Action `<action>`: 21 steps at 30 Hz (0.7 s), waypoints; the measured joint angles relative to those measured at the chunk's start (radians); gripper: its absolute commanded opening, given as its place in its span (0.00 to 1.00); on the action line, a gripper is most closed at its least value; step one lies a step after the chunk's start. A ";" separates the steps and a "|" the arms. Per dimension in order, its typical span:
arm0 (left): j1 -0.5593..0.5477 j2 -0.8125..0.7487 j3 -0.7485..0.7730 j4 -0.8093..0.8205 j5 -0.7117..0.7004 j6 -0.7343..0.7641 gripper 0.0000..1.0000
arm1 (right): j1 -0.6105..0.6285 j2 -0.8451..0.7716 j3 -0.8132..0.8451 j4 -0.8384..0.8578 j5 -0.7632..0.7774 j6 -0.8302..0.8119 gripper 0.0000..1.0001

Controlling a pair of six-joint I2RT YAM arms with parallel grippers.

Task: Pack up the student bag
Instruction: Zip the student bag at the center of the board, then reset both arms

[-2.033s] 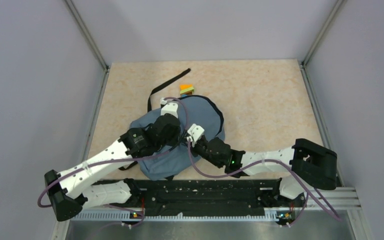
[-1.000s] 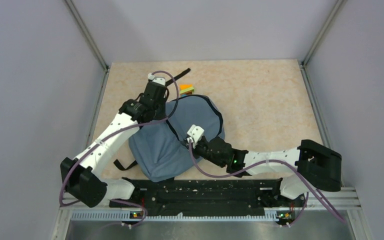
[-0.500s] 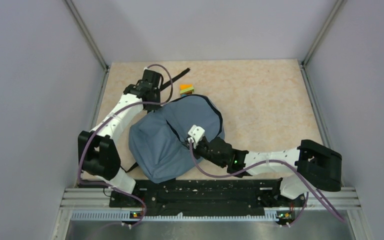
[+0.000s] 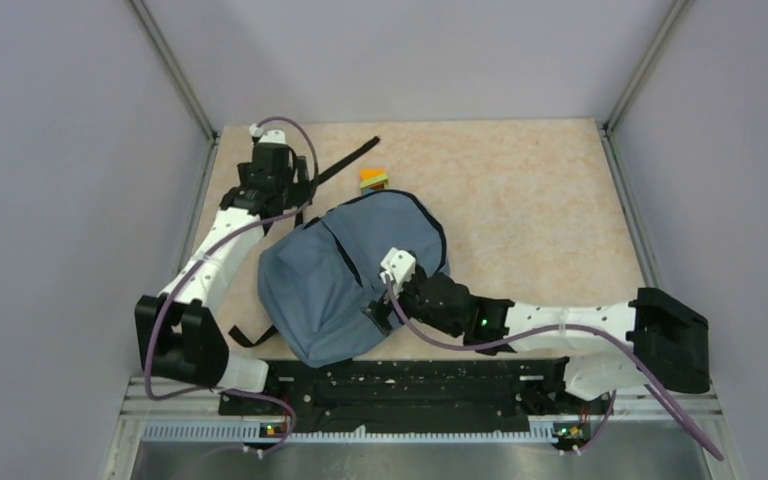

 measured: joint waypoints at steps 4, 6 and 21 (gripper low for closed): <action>0.000 -0.134 -0.109 0.107 -0.021 -0.010 0.93 | -0.023 -0.018 0.103 -0.174 0.014 0.034 0.95; -0.003 -0.201 -0.166 0.147 -0.025 -0.023 0.93 | -0.059 -0.027 0.154 -0.249 0.006 0.062 0.95; -0.004 -0.692 -0.304 0.000 -0.037 -0.138 0.97 | -0.778 -0.362 0.077 -0.565 -0.059 0.251 0.98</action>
